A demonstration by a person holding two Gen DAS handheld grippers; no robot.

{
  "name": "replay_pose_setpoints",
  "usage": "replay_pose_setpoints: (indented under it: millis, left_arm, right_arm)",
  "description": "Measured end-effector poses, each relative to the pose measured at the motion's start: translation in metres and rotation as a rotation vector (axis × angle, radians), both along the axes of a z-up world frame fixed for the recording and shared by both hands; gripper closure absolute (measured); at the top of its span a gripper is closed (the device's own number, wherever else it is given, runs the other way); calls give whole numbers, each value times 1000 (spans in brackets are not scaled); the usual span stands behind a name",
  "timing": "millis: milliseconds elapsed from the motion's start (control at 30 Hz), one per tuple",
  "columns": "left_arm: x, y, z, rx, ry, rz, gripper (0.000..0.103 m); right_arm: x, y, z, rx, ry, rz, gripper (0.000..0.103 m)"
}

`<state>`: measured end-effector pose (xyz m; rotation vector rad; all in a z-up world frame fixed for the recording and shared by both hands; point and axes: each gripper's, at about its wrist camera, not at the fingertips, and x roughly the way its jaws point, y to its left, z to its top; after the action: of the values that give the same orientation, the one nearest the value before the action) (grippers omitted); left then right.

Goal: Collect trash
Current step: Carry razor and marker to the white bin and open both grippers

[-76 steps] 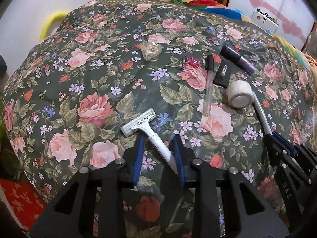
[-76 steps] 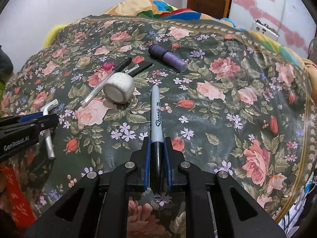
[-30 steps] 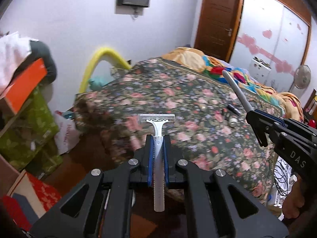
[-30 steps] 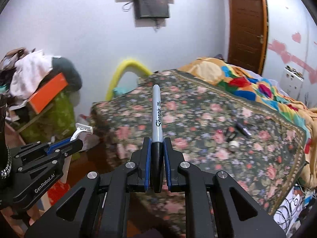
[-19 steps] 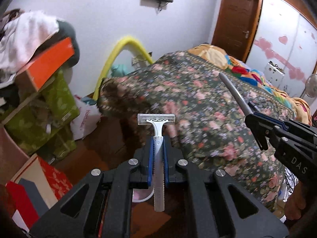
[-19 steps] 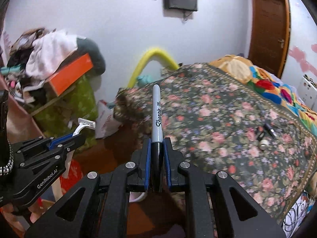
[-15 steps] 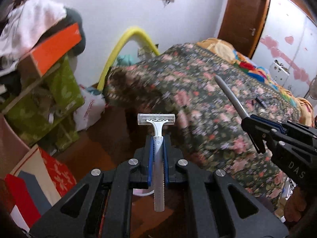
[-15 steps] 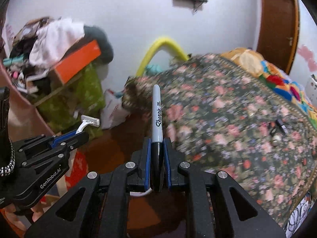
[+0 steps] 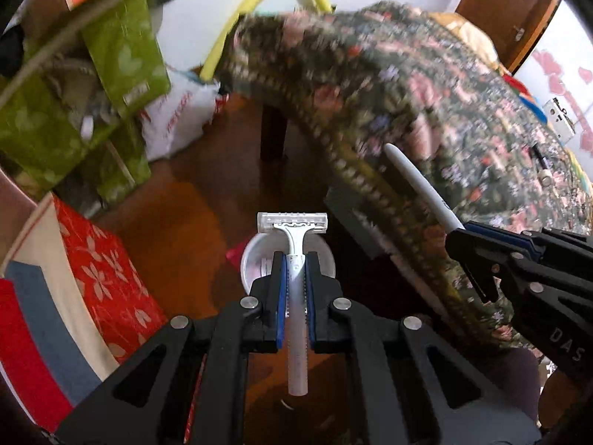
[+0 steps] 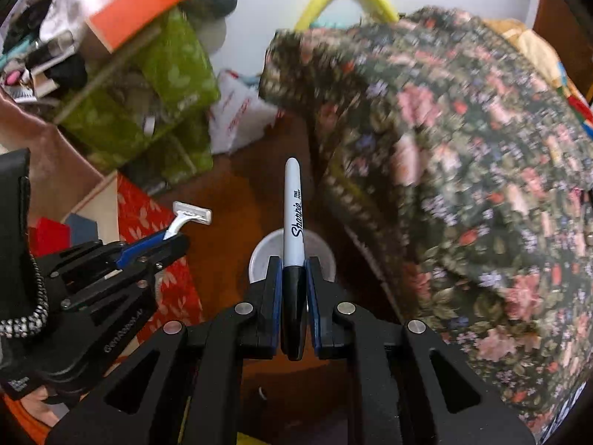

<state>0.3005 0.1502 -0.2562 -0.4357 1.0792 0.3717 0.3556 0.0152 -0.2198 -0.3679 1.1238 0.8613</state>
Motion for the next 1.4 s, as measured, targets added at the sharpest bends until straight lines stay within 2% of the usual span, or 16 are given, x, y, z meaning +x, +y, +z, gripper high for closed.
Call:
replay_pose_setpoints:
  millis: [133, 300, 333, 367, 400, 433, 467, 700, 867, 1100, 1400]
  left_arm:
    - [8, 9, -14, -38, 21, 7, 95]
    - [22, 21, -14, -47, 10, 32, 94]
    - [24, 23, -13, -45, 8, 35, 93]
    - [24, 25, -12, -39, 7, 36, 88]
    - [24, 25, -11, -31, 6, 39, 82]
    - [24, 26, -11, -20, 6, 44, 79]
    - [23, 26, -10, -10, 5, 45, 76]
    - [13, 18, -1, 34, 12, 15, 75]
    - [2, 6, 25, 56, -42, 15, 75]
    - [-13, -24, 86, 121, -186, 13, 75]
    - [-15, -93, 166, 234, -349, -66, 74]
  right_arm:
    - [6, 16, -17, -26, 55, 18, 91]
    - [16, 30, -23, -13, 75, 28, 91]
    - [18, 32, -24, -11, 82, 21, 88]
    - [22, 34, -26, -25, 90, 15, 83]
    - [24, 36, -27, -32, 98, 14, 72]
    - [25, 36, -28, -27, 104, 11, 66]
    - [27, 35, -28, -20, 105, 6, 65]
    - [22, 22, -12, -15, 27, 21, 65]
    - [18, 3, 11, 37, -30, 10, 65]
    - [10, -41, 63, 147, -151, -47, 66]
    - [5, -122, 135, 268, -355, -172, 65]
